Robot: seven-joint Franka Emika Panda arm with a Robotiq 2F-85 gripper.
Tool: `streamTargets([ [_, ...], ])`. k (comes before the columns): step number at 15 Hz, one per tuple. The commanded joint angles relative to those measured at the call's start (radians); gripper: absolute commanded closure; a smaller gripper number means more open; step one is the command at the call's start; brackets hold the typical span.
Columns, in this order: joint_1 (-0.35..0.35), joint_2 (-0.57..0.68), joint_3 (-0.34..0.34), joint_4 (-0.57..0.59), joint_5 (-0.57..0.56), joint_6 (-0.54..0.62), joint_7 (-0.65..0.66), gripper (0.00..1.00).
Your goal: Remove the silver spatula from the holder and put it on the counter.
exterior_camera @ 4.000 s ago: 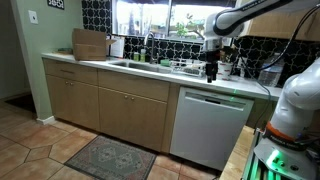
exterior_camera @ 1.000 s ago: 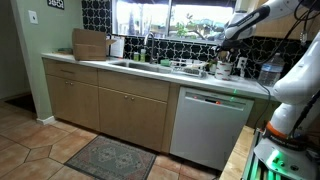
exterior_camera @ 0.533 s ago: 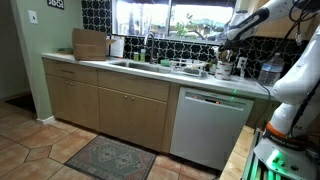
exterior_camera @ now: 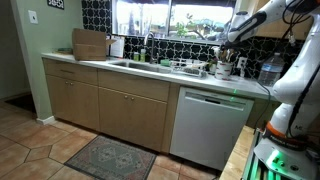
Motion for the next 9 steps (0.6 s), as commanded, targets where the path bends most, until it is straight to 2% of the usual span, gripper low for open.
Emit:
streamTargets([
  [1, 0.015, 0.057, -0.025, 0.040, 0.011, 0.040, 0.046, 0.21],
  [2, 0.018, 0.064, -0.028, 0.043, 0.009, 0.048, 0.057, 0.21],
  [3, 0.020, 0.072, -0.032, 0.046, 0.011, 0.060, 0.066, 0.28],
  [6, 0.027, 0.090, -0.045, 0.056, 0.006, 0.081, 0.096, 0.29],
  [7, 0.029, 0.096, -0.049, 0.059, 0.002, 0.089, 0.105, 0.25],
  [8, 0.032, 0.100, -0.054, 0.062, 0.000, 0.092, 0.112, 0.28],
  [9, 0.034, 0.103, -0.058, 0.064, 0.001, 0.094, 0.117, 0.27],
])
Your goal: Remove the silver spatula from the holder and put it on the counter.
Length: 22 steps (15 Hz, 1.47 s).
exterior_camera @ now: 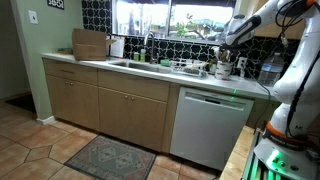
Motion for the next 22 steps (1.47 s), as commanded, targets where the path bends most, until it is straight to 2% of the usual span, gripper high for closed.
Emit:
streamTargets([
  [1, 0.023, 0.027, -0.034, 0.018, 0.000, 0.029, 0.038, 0.34],
  [2, 0.025, 0.028, -0.037, 0.018, 0.004, 0.032, 0.039, 0.40],
  [4, 0.028, 0.030, -0.042, 0.019, 0.010, 0.042, 0.047, 0.59],
  [6, 0.031, 0.031, -0.046, 0.023, 0.011, 0.045, 0.060, 0.69],
  [7, 0.032, 0.032, -0.048, 0.026, 0.008, 0.046, 0.067, 0.86],
  [8, 0.032, 0.032, -0.049, 0.029, 0.007, 0.046, 0.074, 0.95],
  [9, 0.013, 0.027, -0.030, 0.026, -0.001, 0.049, 0.084, 0.99],
  [22, 0.008, -0.008, -0.042, 0.051, -0.067, 0.106, 0.198, 1.00],
])
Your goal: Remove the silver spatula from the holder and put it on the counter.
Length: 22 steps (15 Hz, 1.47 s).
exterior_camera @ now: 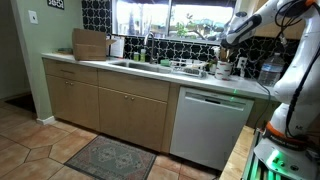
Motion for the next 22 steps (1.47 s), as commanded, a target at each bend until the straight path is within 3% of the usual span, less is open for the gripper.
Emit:
streamTargets([
  [1, -0.008, -0.015, -0.016, 0.018, -0.058, 0.026, 0.056, 1.00],
  [14, -0.002, -0.049, -0.028, 0.117, -0.326, -0.040, 0.335, 1.00],
  [22, 0.003, -0.087, -0.014, 0.169, -0.393, -0.100, 0.451, 1.00],
])
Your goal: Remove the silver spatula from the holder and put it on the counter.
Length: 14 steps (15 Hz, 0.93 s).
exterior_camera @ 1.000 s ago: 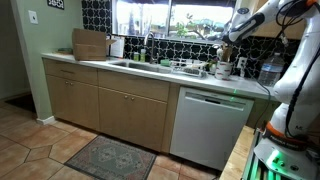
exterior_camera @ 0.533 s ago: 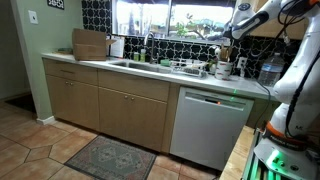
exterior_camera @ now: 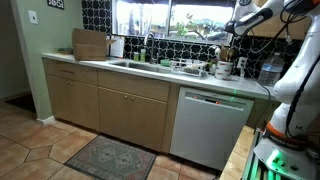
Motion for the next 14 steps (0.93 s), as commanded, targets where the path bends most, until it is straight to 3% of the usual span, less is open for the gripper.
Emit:
streamTargets([
  [1, 0.007, -0.031, 0.012, 0.022, -0.041, -0.051, 0.050, 1.00],
  [14, 0.008, -0.121, 0.098, 0.028, -0.175, -0.127, 0.021, 1.00],
])
